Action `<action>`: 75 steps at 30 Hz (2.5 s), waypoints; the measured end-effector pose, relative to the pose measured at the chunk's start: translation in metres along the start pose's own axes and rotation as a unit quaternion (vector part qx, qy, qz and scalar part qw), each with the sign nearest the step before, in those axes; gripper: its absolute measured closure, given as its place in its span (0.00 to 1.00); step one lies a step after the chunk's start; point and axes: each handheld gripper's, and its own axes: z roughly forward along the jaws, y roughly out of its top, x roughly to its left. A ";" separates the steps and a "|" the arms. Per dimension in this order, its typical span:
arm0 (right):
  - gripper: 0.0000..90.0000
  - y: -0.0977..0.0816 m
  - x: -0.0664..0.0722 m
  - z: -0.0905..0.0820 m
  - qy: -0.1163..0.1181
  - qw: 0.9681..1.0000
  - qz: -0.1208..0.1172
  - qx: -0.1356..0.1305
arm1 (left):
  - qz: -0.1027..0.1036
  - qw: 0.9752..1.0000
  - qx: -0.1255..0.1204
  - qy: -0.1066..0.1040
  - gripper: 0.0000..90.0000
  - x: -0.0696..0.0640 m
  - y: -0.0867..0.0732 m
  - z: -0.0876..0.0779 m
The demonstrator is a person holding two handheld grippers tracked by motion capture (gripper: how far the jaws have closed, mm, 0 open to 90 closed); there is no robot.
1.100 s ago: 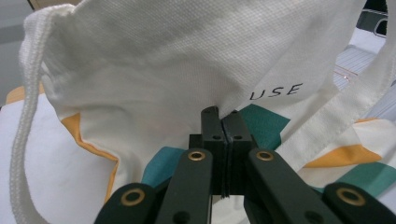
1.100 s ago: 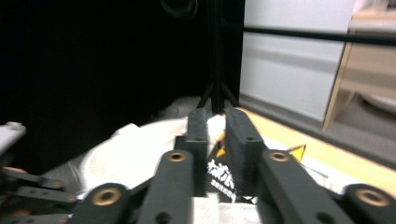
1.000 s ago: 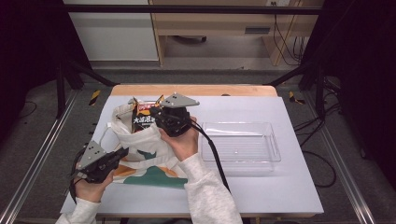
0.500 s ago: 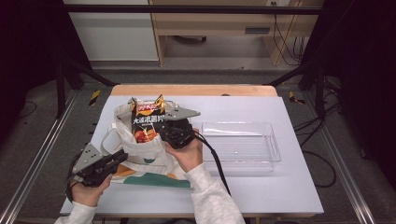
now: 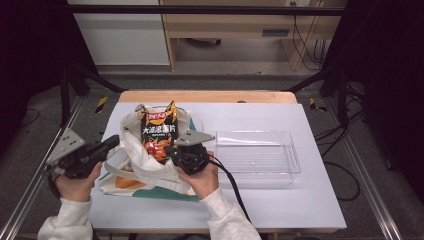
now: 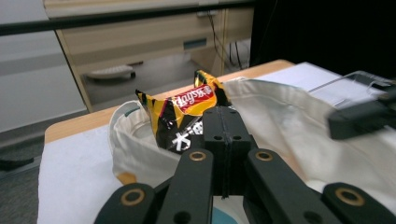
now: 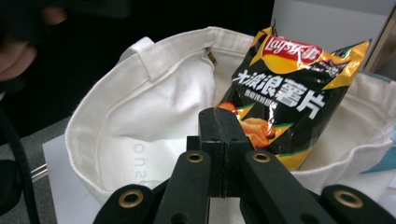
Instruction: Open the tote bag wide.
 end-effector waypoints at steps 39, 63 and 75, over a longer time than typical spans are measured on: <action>0.99 -0.038 -0.006 0.004 -0.065 0.998 0.002 0.014 | -0.006 0.985 0.171 0.025 1.00 0.013 -0.107 0.032; 1.00 -0.113 -0.023 -0.001 -0.128 0.986 0.062 0.087 | 0.002 0.978 0.206 0.023 1.00 0.010 -0.126 0.023; 1.00 -0.120 -0.023 0.001 -0.134 0.985 0.061 0.087 | -0.018 0.992 0.113 0.056 1.00 0.039 -0.082 0.029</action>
